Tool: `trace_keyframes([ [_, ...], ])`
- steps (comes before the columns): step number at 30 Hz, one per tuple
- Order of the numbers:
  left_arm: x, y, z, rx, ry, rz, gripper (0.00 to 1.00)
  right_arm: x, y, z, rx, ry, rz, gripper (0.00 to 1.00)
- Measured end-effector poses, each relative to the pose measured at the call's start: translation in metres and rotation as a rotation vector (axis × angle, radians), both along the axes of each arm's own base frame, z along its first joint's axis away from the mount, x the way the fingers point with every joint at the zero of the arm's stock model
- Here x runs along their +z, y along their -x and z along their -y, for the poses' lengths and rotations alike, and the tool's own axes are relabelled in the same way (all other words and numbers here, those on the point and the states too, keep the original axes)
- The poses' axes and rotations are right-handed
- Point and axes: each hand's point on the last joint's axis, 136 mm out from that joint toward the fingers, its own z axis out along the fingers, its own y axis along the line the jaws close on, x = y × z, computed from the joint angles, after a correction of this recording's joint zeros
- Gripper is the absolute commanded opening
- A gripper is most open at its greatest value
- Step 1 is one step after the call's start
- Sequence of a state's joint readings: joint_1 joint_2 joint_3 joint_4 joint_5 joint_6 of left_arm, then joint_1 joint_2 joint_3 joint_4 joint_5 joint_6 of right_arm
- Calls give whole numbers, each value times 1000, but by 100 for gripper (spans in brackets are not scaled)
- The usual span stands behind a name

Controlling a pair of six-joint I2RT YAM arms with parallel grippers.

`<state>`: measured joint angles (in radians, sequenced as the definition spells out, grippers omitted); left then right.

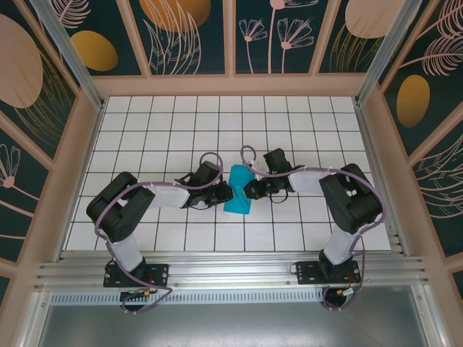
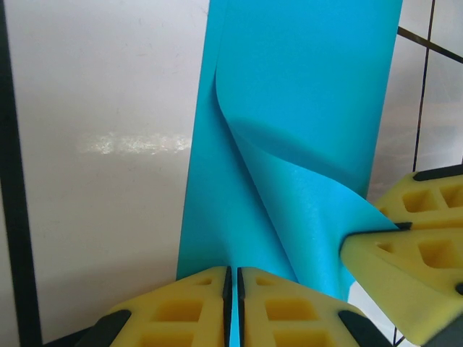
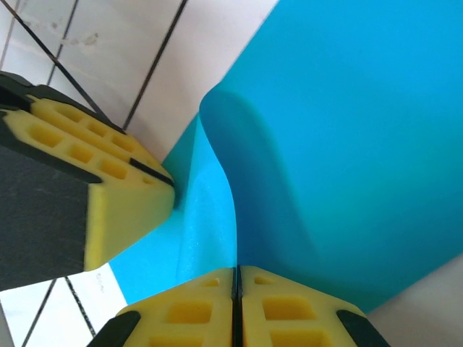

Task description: Fold a paper plane with a square sheet of paper (pick it up from the middle)

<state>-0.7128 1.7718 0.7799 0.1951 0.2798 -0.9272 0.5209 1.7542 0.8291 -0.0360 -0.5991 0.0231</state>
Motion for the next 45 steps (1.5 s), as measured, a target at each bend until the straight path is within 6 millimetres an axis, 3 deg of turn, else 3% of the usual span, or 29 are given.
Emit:
trace_keyframes([
  [7,0,0,-1,0,-4,5,16,-4,0,1,13,21,-3,10],
  [11,7,-2,-5,16,-16,26,23,-4,0,0,14,21,-3,10],
  [16,41,-7,-7,67,47,86,51,-3,0,0,15,19,-2,11],
  [20,59,-15,-2,126,124,95,64,-1,0,0,14,12,10,11],
  [24,59,-22,3,195,177,58,66,6,4,1,16,-10,38,12],
  [35,33,-38,14,306,197,-55,73,25,21,-4,59,-82,129,16],
  [45,31,-48,24,327,214,-77,59,35,35,-5,61,-79,257,36],
])
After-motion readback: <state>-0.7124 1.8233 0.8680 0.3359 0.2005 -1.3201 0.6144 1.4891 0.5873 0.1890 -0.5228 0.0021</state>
